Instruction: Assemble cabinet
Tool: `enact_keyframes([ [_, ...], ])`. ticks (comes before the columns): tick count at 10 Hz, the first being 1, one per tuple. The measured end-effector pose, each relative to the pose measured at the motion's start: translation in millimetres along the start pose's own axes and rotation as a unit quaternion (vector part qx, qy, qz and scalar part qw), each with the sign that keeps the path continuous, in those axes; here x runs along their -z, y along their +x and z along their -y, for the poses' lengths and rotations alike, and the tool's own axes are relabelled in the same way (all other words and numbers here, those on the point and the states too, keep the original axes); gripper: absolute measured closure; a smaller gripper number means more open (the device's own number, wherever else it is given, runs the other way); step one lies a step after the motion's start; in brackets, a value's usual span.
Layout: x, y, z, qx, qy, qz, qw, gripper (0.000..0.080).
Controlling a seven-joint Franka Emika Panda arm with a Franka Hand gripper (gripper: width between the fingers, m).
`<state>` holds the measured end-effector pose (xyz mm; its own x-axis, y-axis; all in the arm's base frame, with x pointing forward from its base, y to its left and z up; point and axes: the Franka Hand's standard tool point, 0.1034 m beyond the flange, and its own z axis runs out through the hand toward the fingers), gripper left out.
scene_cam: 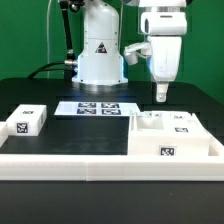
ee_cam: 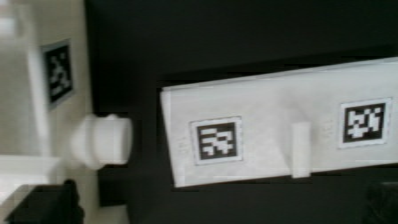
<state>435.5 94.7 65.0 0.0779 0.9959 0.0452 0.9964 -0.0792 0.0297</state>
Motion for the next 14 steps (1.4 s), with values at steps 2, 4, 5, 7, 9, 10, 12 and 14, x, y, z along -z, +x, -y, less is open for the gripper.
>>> enact_keyframes([
  [2, -13.4, 1.6, 11.2, 0.0, -0.003, -0.01, 1.0, 0.0002],
  [4, -28.7, 2.4, 18.2, -0.004, -0.001, -0.018, 1.0, 0.0002],
  [5, -33.9, 3.0, 21.0, -0.005, 0.001, -0.02, 1.0, 0.0002],
  [7, -39.1, 4.6, 23.9, -0.006, 0.004, -0.023, 1.0, 0.0002],
  [9, -45.6, 4.4, 27.7, -0.008, 0.011, -0.023, 1.0, 0.0002],
  [10, -47.6, 4.5, 29.2, -0.008, 0.013, -0.023, 1.0, 0.0002],
  [12, -51.1, 4.6, 32.1, -0.012, 0.018, -0.023, 0.999, 0.0027],
  [14, -51.1, 4.7, 32.0, -0.013, 0.018, -0.023, 0.999, 0.0384],
])
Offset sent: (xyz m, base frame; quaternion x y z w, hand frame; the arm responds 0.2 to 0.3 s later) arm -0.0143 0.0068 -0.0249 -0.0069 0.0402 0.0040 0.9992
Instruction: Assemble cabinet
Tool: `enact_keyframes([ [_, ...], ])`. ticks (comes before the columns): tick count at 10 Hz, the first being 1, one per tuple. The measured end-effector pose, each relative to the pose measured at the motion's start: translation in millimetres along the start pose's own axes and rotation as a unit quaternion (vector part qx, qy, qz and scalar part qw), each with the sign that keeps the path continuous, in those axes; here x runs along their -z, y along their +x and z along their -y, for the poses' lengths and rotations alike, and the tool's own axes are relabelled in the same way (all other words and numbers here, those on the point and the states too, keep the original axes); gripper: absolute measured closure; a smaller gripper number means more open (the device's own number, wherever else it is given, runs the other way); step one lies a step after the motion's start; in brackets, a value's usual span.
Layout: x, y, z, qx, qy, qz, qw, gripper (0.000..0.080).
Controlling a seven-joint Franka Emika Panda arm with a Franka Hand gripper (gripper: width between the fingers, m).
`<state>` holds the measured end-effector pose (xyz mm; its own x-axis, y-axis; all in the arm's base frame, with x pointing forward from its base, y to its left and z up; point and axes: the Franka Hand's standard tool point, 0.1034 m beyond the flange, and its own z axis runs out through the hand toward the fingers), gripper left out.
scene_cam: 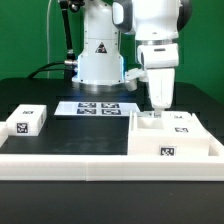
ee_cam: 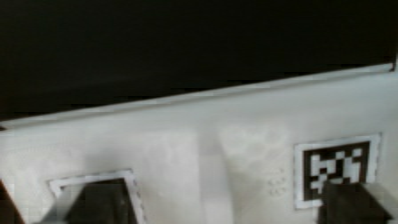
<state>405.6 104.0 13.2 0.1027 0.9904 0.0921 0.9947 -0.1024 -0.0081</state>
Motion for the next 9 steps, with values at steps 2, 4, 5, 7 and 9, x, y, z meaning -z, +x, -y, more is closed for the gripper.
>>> enact_keyframes([
  [2, -0.4, -0.1, 0.3, -0.001, 0.001, 0.0, 1.0, 0.0519],
  [4, -0.4, -0.4, 0.2, -0.002, 0.0, 0.0, 1.0, 0.0726],
  [5, -0.4, -0.7, 0.0, -0.002, 0.0, 0.0, 1.0, 0.0732],
  [7, -0.4, -0.8, 0.0, -0.002, 0.0, 0.0, 1.0, 0.0732],
  [9, -0.4, -0.8, 0.0, -0.002, 0.0, 0.0, 1.0, 0.0732],
])
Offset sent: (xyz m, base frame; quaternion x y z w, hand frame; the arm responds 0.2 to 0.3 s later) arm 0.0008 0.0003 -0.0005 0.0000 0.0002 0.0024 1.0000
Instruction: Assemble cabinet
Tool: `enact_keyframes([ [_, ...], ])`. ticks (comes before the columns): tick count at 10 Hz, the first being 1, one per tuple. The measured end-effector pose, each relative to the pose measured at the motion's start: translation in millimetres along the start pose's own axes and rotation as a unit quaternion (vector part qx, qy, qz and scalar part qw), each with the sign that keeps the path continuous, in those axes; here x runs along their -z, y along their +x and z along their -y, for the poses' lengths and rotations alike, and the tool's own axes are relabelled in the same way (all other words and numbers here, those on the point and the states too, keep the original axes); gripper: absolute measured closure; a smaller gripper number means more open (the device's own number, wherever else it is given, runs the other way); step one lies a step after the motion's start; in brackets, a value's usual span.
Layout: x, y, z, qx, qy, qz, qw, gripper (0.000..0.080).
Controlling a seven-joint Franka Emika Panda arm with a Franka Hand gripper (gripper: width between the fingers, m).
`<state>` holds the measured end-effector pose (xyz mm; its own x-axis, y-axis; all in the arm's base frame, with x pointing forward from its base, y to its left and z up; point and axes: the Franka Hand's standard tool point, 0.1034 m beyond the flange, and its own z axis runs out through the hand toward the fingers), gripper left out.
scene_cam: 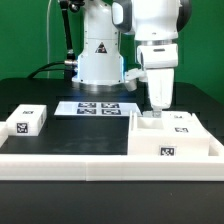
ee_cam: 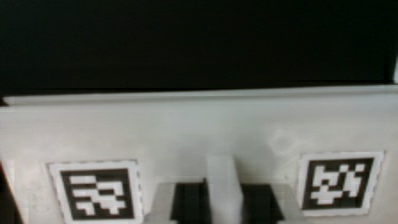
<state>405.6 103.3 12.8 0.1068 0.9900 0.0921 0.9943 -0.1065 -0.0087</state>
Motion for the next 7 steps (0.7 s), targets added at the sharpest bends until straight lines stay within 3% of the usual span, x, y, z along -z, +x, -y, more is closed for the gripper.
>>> enact_keyframes([
  [1, 0.9, -0.4, 0.5, -0.002, 0.001, 0.001, 1.0, 0.0732],
  [4, 32.1, -7.1, 2.4, -0.021, 0.007, 0.025, 0.999, 0.0731],
  [7, 50.9, -13.2, -5.5, -0.023, -0.002, 0.034, 0.999, 0.0731],
])
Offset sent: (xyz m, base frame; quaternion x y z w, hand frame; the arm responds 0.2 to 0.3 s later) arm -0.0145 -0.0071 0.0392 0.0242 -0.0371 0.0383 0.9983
